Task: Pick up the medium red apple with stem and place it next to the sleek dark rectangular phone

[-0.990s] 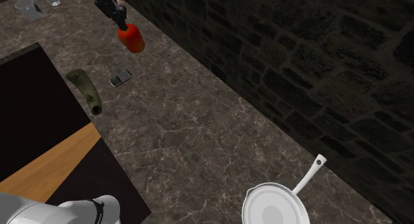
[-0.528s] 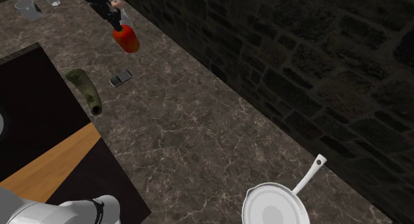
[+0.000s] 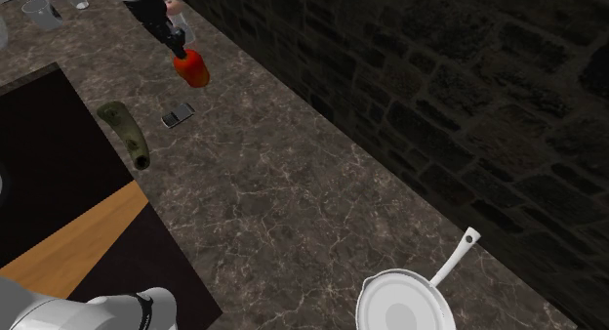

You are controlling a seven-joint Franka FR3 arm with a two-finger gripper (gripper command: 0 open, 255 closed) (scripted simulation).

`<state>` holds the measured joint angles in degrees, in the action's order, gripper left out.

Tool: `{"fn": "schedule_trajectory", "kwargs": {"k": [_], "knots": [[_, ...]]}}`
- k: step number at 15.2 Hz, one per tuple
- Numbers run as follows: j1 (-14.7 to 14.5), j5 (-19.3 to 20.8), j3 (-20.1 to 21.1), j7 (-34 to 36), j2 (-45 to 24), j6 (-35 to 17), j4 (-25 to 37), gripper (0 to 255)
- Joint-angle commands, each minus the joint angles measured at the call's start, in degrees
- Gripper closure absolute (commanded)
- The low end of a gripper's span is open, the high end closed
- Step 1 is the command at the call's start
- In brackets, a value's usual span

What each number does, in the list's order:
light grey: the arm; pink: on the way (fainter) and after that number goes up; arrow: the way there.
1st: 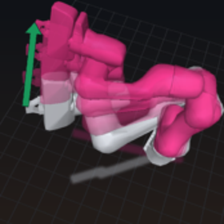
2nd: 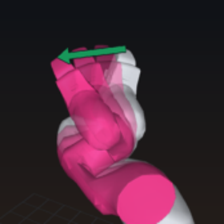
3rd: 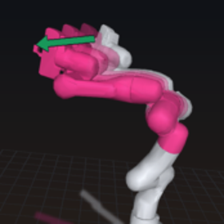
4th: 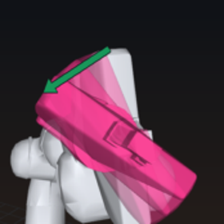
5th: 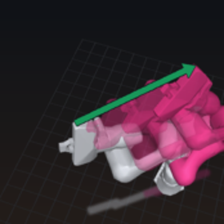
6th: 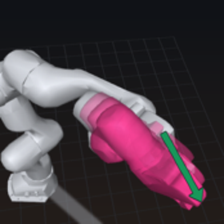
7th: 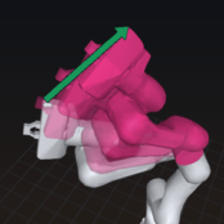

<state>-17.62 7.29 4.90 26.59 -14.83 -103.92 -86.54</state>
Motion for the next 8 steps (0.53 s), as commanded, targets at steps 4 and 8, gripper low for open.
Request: {"fn": "schedule_trajectory", "kwargs": {"k": [4,8], "knots": [[0.1,0.1,-0.1,0.3,-0.1,-3.9,-3.8,255],[0.2,0.3,-0.1,0.7,-0.4,-6.9,-6.5,255]]}}
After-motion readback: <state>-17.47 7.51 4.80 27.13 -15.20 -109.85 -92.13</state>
